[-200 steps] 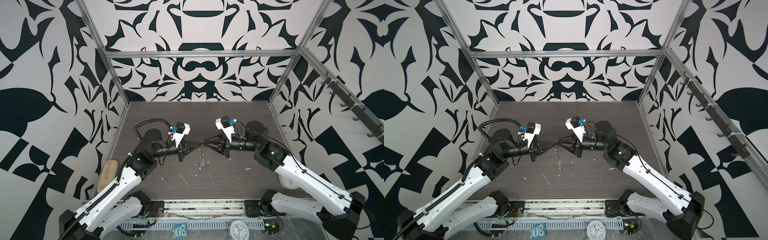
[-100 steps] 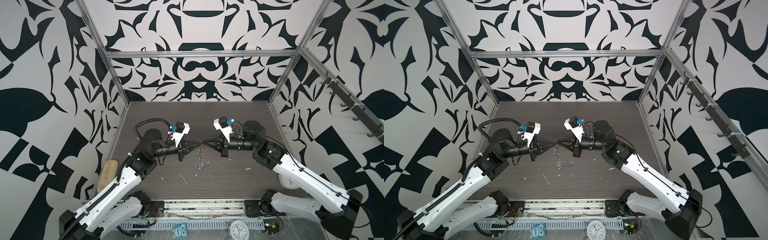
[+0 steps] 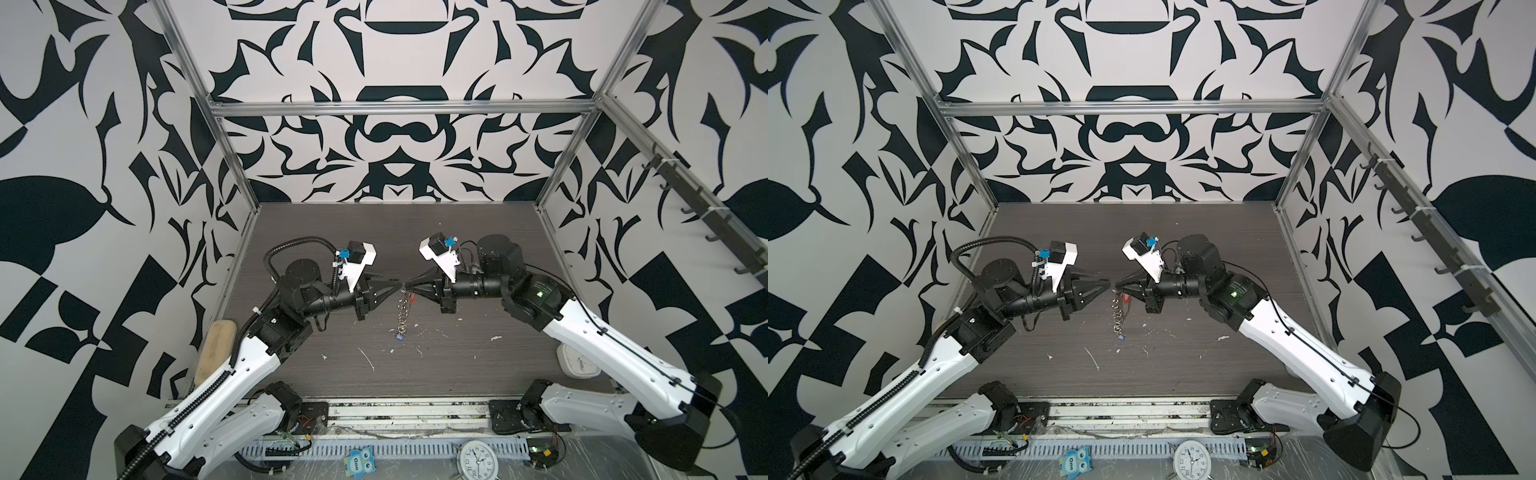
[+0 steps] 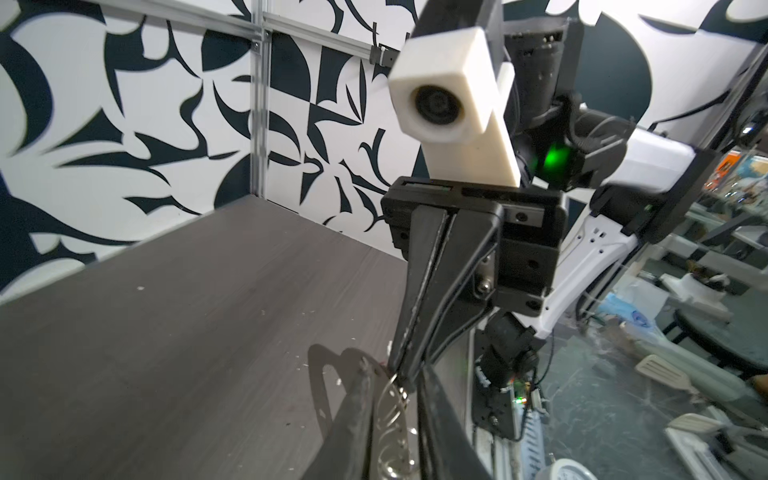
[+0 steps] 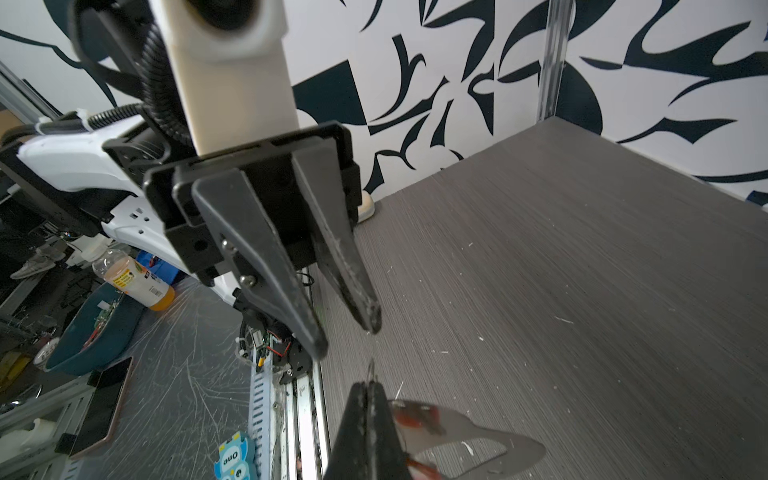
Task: Remove the keys from the keyring
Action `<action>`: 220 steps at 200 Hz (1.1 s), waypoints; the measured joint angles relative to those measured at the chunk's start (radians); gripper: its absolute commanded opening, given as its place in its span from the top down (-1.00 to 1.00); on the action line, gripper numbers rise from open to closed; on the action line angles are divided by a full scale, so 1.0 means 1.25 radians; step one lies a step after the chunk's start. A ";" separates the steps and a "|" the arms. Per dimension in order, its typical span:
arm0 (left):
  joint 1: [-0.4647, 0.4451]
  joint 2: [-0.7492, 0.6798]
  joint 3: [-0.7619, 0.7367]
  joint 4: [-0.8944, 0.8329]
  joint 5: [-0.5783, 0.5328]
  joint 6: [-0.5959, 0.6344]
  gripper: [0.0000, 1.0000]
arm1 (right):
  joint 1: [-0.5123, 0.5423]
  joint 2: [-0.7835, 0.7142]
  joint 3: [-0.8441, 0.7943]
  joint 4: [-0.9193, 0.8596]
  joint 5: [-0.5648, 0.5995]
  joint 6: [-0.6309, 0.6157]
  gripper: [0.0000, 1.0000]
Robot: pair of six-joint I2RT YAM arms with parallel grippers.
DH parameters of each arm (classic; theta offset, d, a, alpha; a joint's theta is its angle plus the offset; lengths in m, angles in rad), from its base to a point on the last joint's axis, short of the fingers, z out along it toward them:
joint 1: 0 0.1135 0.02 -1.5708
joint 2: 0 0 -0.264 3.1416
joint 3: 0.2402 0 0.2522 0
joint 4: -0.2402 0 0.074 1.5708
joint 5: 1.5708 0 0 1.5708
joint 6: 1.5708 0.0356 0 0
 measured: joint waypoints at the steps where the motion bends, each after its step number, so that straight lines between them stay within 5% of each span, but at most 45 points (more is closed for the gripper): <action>1: 0.000 0.000 0.001 -0.001 -0.001 0.001 0.66 | 0.000 0.001 0.002 -0.003 0.000 -0.002 1.00; 58: 0.000 0.037 0.014 -0.036 0.018 0.001 0.55 | -0.042 0.029 0.101 -0.168 -0.054 -0.118 1.00; 140: 0.000 0.045 0.014 -0.013 0.111 0.000 0.44 | -0.085 0.048 0.128 -0.233 -0.162 -0.159 1.00; 220: 0.000 0.097 0.017 0.008 0.149 -0.024 0.64 | -0.085 0.055 0.129 -0.240 -0.181 -0.158 1.00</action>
